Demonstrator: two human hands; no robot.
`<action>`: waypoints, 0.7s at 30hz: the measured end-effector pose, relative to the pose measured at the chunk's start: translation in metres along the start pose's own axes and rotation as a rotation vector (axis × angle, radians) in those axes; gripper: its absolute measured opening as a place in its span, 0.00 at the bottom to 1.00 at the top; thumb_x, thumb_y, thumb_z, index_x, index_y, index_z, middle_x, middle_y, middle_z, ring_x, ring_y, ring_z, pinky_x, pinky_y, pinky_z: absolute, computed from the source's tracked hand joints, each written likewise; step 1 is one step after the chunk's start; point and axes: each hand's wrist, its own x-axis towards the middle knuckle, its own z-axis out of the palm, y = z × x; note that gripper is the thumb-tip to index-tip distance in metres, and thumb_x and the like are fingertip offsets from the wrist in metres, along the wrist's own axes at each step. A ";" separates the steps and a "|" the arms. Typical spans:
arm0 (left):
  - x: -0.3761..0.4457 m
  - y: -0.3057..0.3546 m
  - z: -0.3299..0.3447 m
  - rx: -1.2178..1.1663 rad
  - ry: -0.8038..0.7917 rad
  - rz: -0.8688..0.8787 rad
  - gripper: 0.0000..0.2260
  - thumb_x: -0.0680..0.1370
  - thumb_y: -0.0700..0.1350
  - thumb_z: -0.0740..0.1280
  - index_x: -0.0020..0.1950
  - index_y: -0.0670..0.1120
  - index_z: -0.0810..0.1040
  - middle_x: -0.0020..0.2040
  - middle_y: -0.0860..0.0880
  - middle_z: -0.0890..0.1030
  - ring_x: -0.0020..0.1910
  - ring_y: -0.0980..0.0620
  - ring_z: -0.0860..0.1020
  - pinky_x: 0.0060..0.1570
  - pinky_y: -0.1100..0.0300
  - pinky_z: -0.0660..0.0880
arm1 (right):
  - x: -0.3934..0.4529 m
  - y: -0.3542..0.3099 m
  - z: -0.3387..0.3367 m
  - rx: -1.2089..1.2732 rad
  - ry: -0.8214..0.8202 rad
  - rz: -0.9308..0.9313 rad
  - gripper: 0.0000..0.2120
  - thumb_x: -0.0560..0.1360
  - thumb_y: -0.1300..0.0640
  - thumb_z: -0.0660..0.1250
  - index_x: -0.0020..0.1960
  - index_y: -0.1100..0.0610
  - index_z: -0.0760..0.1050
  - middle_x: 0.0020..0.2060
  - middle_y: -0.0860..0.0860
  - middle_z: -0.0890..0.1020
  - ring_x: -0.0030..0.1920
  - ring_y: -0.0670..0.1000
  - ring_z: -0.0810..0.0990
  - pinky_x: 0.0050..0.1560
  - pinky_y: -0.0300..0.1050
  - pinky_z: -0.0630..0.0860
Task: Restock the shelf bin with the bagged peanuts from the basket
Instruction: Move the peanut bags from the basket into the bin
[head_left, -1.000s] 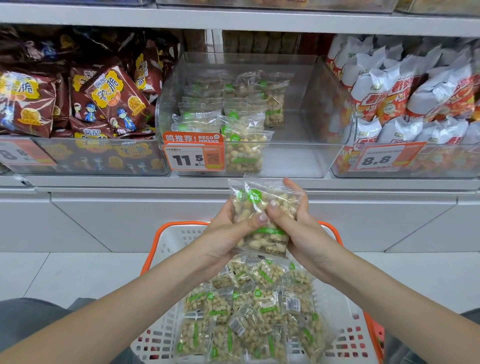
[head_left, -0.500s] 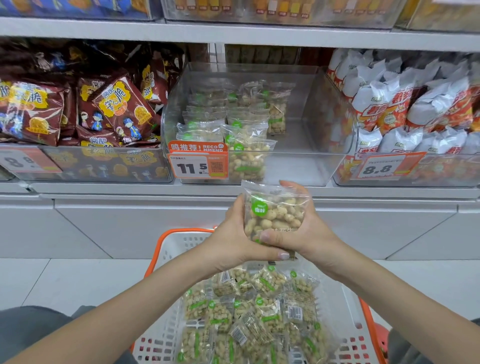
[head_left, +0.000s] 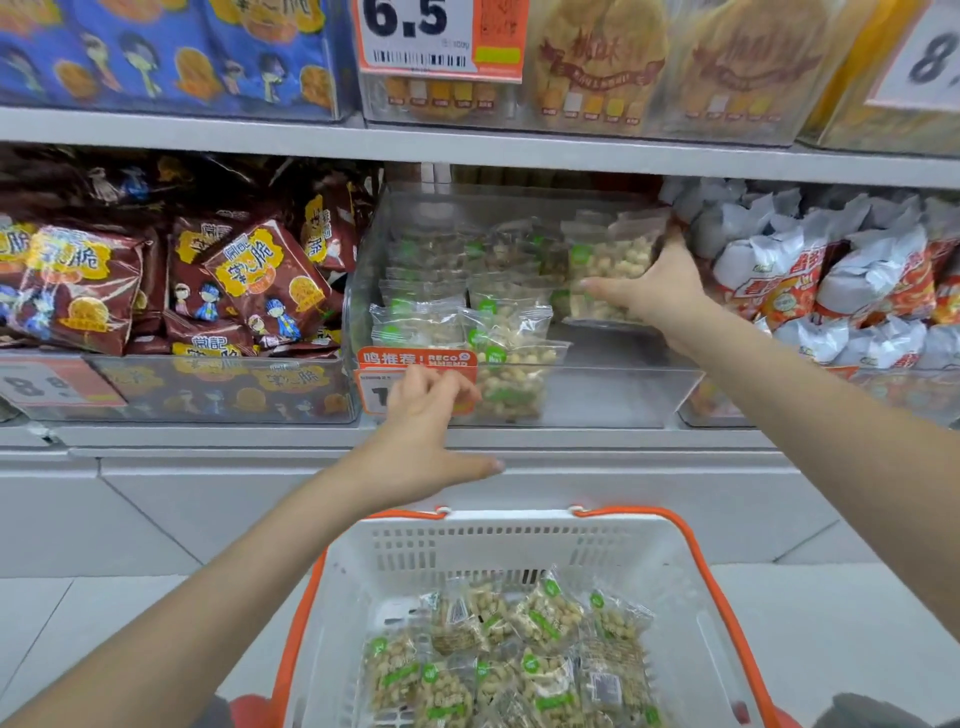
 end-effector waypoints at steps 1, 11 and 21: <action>0.000 -0.001 -0.001 0.010 -0.005 0.012 0.26 0.69 0.56 0.73 0.62 0.52 0.67 0.55 0.52 0.60 0.60 0.53 0.60 0.55 0.62 0.62 | 0.010 0.006 0.004 0.001 -0.012 0.033 0.46 0.61 0.56 0.81 0.72 0.58 0.59 0.60 0.49 0.73 0.63 0.48 0.73 0.63 0.39 0.69; 0.003 -0.012 0.001 0.102 0.005 0.114 0.26 0.69 0.57 0.73 0.62 0.54 0.66 0.52 0.53 0.58 0.55 0.56 0.57 0.54 0.64 0.61 | 0.047 0.049 0.040 -0.018 -0.360 0.307 0.44 0.65 0.58 0.79 0.72 0.61 0.57 0.61 0.50 0.75 0.59 0.48 0.76 0.56 0.36 0.75; 0.002 -0.011 0.003 0.149 0.030 0.126 0.25 0.71 0.57 0.72 0.63 0.53 0.66 0.52 0.54 0.57 0.54 0.55 0.57 0.53 0.65 0.63 | 0.049 0.055 0.039 -0.156 -0.410 0.254 0.37 0.58 0.48 0.81 0.62 0.61 0.73 0.56 0.51 0.81 0.57 0.49 0.80 0.60 0.42 0.75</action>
